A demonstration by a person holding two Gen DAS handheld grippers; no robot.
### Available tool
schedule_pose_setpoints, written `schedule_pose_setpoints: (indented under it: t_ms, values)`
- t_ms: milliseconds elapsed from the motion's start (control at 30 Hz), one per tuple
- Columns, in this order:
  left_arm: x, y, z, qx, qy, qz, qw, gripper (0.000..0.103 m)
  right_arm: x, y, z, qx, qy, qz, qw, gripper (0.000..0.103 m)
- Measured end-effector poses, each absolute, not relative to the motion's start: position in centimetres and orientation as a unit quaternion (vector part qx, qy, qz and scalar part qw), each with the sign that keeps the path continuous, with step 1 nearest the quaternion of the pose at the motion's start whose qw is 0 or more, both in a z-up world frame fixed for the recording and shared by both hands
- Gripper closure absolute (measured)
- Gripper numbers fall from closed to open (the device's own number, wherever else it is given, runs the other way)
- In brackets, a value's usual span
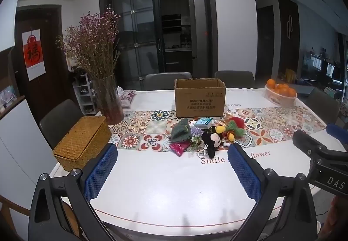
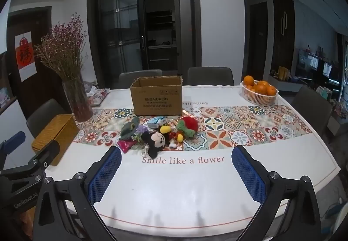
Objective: Organize soft objects
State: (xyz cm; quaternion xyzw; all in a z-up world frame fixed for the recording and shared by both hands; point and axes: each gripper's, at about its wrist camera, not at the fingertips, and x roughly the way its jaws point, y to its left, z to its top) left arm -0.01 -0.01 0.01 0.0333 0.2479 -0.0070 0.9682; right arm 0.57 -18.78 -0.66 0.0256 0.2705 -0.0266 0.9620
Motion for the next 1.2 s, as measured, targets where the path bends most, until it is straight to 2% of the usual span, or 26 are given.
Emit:
schedule_pose_setpoints:
  t_ms: [1200]
  values:
    - [0.7,0.3,-0.1,0.029,0.245,-0.002,0.969,0.000,1.5,-19.1,-0.7,0.041,0.278,-0.035,0.959,0.000]
